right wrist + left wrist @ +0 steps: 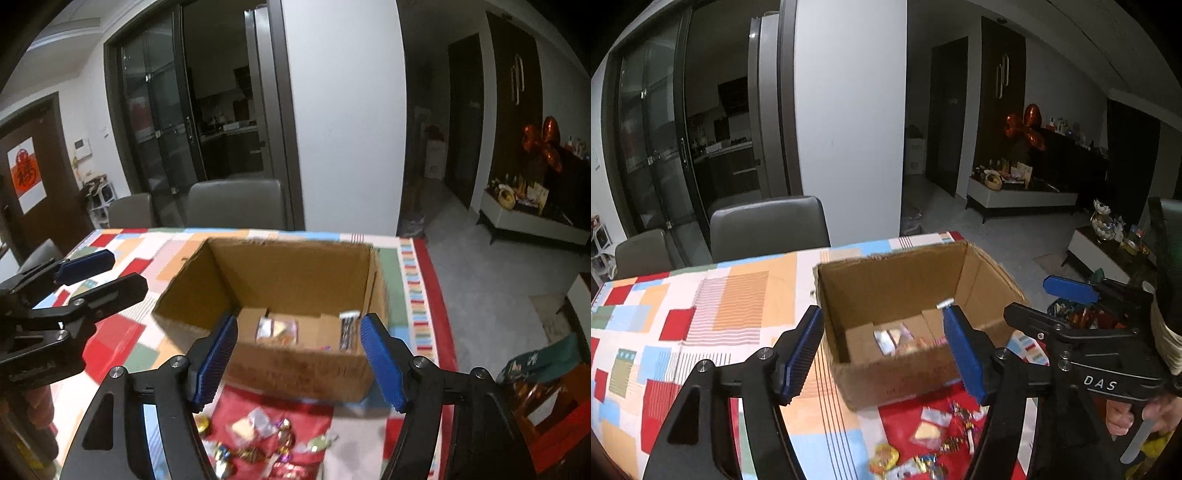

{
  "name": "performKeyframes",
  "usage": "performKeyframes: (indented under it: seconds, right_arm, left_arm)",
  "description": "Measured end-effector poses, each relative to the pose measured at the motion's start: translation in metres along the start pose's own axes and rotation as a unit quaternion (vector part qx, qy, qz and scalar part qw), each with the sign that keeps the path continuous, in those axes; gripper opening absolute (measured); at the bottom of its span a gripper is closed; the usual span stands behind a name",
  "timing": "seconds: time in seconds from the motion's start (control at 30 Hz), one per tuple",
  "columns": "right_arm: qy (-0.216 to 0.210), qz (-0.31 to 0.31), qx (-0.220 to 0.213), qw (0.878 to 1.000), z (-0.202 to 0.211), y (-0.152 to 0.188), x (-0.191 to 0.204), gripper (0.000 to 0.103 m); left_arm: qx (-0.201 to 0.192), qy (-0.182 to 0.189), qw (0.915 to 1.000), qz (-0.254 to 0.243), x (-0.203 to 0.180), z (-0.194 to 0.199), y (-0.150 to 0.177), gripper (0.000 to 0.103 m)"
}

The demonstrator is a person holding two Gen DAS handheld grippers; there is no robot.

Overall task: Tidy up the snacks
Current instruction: 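Withdraw both tools from the box toward the remaining candies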

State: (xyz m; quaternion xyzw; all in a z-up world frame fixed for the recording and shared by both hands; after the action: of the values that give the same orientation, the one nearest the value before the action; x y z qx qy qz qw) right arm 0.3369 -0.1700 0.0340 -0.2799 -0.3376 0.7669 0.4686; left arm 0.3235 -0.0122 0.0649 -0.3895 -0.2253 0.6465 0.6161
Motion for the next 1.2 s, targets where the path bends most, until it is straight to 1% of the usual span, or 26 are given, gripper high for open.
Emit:
performKeyframes:
  seconds: [0.2, 0.37, 0.63, 0.77, 0.83, 0.93, 1.0, 1.13, 1.2]
  right_arm:
    - [-0.014, 0.014, 0.036, 0.999, 0.001, 0.012, 0.010, 0.070]
    - [-0.024, 0.025, 0.059, 0.998, 0.000, 0.024, 0.023, 0.070]
    - [-0.042, 0.008, 0.095, 0.995, -0.015, 0.048, 0.025, 0.069]
    - [-0.046, 0.007, 0.118, 0.992, -0.026, 0.060, 0.027, 0.069]
    - [-0.047, 0.008, 0.129, 0.990, -0.032, 0.065, 0.028, 0.064]
    - [-0.053, 0.008, 0.145, 0.988, -0.041, 0.071, 0.030, 0.063]
    - [-0.058, 0.011, 0.158, 0.986, -0.048, 0.076, 0.034, 0.061]
    - [-0.067, 0.009, 0.180, 0.981, -0.061, 0.084, 0.037, 0.061]
    - [-0.072, 0.005, 0.188, 0.979, -0.067, 0.087, 0.037, 0.057]
  left_arm:
    - [0.030, -0.015, 0.9994, -0.004, 0.008, 0.009, 0.021, 0.067]
    - [0.057, -0.015, 0.9983, -0.003, 0.013, 0.009, 0.039, 0.066]
    - [0.098, -0.020, 0.9950, 0.004, 0.019, -0.003, 0.064, 0.066]
    - [0.121, -0.025, 0.9923, 0.002, 0.022, -0.013, 0.078, 0.066]
    - [0.130, -0.026, 0.9912, 0.005, 0.025, -0.017, 0.083, 0.066]
    - [0.144, -0.028, 0.9891, 0.010, 0.031, -0.025, 0.088, 0.066]
    - [0.159, -0.027, 0.9868, 0.014, 0.035, -0.032, 0.094, 0.066]
    - [0.186, -0.020, 0.9819, 0.026, 0.042, -0.045, 0.102, 0.066]
    - [0.203, -0.017, 0.9787, 0.030, 0.044, -0.052, 0.108, 0.066]
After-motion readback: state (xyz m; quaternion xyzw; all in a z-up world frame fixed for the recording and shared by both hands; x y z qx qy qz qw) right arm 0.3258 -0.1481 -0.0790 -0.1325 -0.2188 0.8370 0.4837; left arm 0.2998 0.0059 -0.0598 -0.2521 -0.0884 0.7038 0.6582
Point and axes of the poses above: each gripper's, at about its wrist camera, not at the fingertips, and z roughly against the way its jaws point, x to its left, y to its underside, the point moved 1 cm from there along -z, roughly the way its jaws point, and after that the axes turned 15 degrees about z, right-handed, at the moved point
